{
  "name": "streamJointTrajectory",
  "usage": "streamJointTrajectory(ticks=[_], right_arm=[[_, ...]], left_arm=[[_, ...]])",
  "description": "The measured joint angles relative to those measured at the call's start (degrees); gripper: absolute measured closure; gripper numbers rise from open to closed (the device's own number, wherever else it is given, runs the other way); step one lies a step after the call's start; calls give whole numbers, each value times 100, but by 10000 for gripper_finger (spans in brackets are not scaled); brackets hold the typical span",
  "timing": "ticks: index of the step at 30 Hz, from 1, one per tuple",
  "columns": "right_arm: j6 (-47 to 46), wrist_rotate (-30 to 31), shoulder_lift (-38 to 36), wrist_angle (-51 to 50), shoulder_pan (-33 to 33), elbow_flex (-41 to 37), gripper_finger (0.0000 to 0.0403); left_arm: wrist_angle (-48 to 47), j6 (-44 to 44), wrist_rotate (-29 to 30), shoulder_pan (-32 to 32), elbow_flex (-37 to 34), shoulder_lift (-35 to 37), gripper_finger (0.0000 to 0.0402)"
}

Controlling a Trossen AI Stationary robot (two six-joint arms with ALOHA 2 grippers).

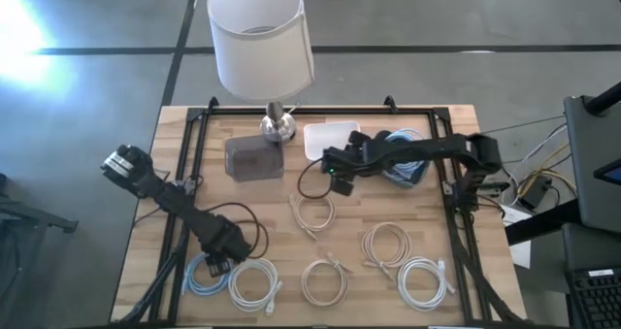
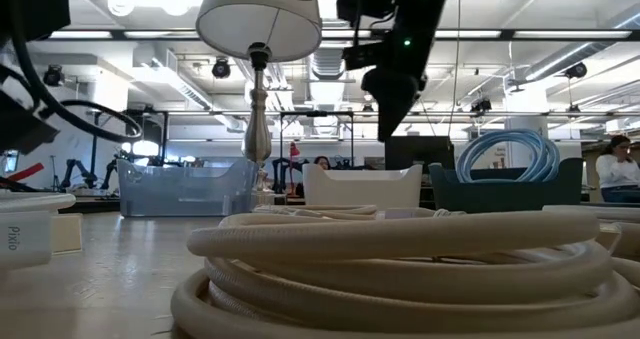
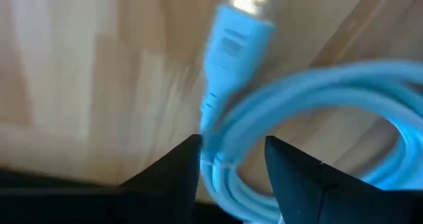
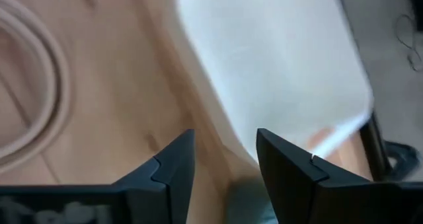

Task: Sort HDMI cables
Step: Put the blue hdmi cable into the blue bin

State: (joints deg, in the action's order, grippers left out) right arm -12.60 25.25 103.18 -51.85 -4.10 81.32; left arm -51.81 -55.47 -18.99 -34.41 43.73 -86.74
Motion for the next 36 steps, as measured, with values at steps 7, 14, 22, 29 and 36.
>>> streamJointTrajectory(ticks=[7, 14, 22, 29, 36], right_arm=[[36, -30, 307, -292, 78, 308, 249], [66, -29, 148, -336, 160, 263, 263], [509, -609, -112, -390, 559, 203, 283], [581, -731, -887, -316, 908, -457, 298], [-4, -729, -2254, 1508, 964, -2088, 302]], left_arm=[[588, -9, 121, 0, -535, 26, 227], [580, 653, 268, 3, -603, 15, 304], [-376, 578, 1358, 12, 147, -27, 357], [-2106, 581, 3824, 28, 1405, -15, 356], [-2547, 567, 6997, 35, 1955, -11, 346]])
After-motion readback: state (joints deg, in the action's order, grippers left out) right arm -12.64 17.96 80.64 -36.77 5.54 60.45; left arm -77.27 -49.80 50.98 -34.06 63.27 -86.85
